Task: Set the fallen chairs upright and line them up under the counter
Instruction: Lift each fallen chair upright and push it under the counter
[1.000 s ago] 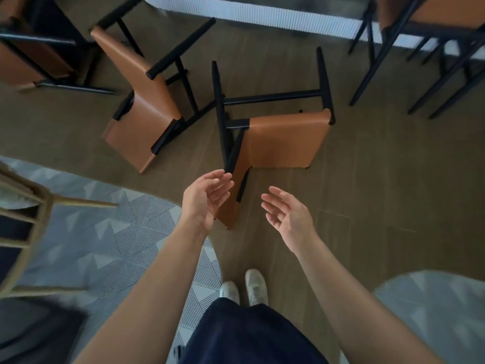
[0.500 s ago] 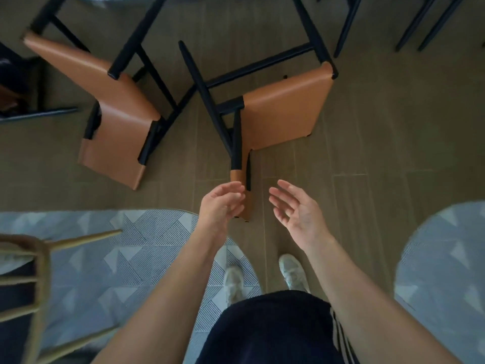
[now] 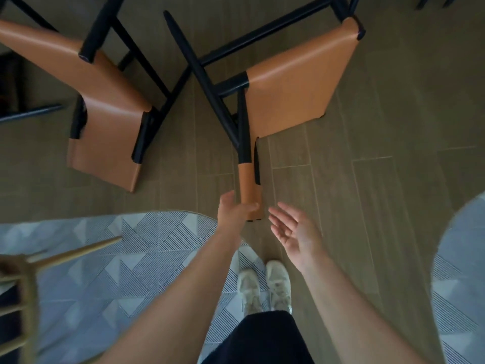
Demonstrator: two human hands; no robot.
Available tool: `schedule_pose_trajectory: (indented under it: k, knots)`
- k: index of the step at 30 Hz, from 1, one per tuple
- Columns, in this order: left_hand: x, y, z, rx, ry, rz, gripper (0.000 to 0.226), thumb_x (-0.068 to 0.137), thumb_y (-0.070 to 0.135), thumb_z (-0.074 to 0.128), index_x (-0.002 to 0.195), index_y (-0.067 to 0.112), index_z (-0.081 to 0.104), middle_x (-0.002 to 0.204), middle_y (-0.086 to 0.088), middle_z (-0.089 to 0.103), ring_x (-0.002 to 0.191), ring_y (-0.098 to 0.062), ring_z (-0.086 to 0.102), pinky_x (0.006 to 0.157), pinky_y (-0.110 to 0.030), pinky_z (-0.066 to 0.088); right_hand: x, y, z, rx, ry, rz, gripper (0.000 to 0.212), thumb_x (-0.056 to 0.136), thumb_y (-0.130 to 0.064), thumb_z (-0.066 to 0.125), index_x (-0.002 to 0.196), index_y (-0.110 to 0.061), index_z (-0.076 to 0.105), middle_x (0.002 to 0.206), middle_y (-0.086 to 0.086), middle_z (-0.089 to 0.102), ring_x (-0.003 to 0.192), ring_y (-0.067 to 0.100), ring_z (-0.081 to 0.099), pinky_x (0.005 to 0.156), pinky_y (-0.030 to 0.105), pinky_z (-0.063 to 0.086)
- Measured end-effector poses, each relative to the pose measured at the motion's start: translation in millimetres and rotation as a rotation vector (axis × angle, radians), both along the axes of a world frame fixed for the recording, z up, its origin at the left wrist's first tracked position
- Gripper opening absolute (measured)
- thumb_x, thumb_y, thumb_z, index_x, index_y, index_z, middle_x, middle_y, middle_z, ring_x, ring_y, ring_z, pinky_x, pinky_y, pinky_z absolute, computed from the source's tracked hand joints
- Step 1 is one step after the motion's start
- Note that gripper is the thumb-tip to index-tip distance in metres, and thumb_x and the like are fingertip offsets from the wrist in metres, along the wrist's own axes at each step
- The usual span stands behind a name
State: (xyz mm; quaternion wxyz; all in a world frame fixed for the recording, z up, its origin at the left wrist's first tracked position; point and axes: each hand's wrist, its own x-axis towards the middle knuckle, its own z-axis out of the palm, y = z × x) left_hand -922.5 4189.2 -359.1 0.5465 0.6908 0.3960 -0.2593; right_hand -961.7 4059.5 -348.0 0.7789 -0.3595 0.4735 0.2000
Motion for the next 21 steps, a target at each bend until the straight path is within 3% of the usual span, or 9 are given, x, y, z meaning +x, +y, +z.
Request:
schedule_pose_trajectory:
  k: [3,7,11,15,17,21]
  knots:
    - [10,-1,-35,-0.024,0.083,0.01,0.099,0.074,0.019,0.081,0.149,0.026,0.017,0.149,-0.007,0.031,0.13,-0.028,0.038,0.101,-0.043,0.036,12,8,-34,0.02,0.035,-0.01,0.017,0.1,-0.016,0.051,0.105,-0.011,0.066,0.098,0.005,0.075,0.103,0.02,0.065,0.086,0.03,0.052]
    - [17,2,-86,-0.002,0.09,-0.048,0.078,0.078,0.02,0.077,0.142,0.01,0.033,0.132,-0.008,0.051,0.107,-0.018,0.051,0.073,-0.027,0.042,23,16,-79,0.086,0.083,-0.069,0.02,0.097,-0.014,0.054,0.111,-0.005,0.063,0.107,0.011,0.07,0.103,0.023,0.064,0.082,0.03,0.053]
    - [21,2,-124,0.048,0.103,-0.093,0.05,0.081,0.013,0.072,0.126,0.004,0.053,0.117,-0.014,0.063,0.102,-0.026,0.063,0.076,-0.033,0.055,23,18,-115,0.129,0.159,-0.177,0.025,0.096,-0.01,0.054,0.118,0.0,0.058,0.115,0.019,0.065,0.112,0.028,0.059,0.087,0.034,0.05]
    - [27,1,-139,0.012,0.149,-0.15,0.058,0.082,0.012,0.072,0.133,0.005,0.044,0.121,-0.013,0.059,0.103,-0.026,0.062,0.082,-0.035,0.056,20,18,-128,0.118,0.203,-0.134,0.023,0.098,-0.017,0.052,0.117,-0.004,0.056,0.121,0.019,0.061,0.116,0.028,0.056,0.099,0.038,0.046]
    - [30,-5,-143,0.116,0.145,-0.236,0.059,0.083,0.015,0.071,0.13,0.004,0.038,0.119,-0.014,0.058,0.097,-0.026,0.062,0.078,-0.035,0.056,17,19,-131,0.127,0.218,-0.084,0.026,0.1,-0.021,0.05,0.119,-0.006,0.056,0.123,0.019,0.06,0.118,0.03,0.056,0.103,0.041,0.045]
    - [34,-10,-141,0.353,0.112,-0.417,0.052,0.085,0.017,0.068,0.124,0.0,0.038,0.115,-0.017,0.056,0.102,-0.035,0.062,0.085,-0.043,0.056,17,22,-133,0.174,0.238,-0.108,0.023,0.102,-0.028,0.047,0.109,-0.009,0.055,0.124,0.021,0.06,0.121,0.033,0.054,0.1,0.042,0.045]
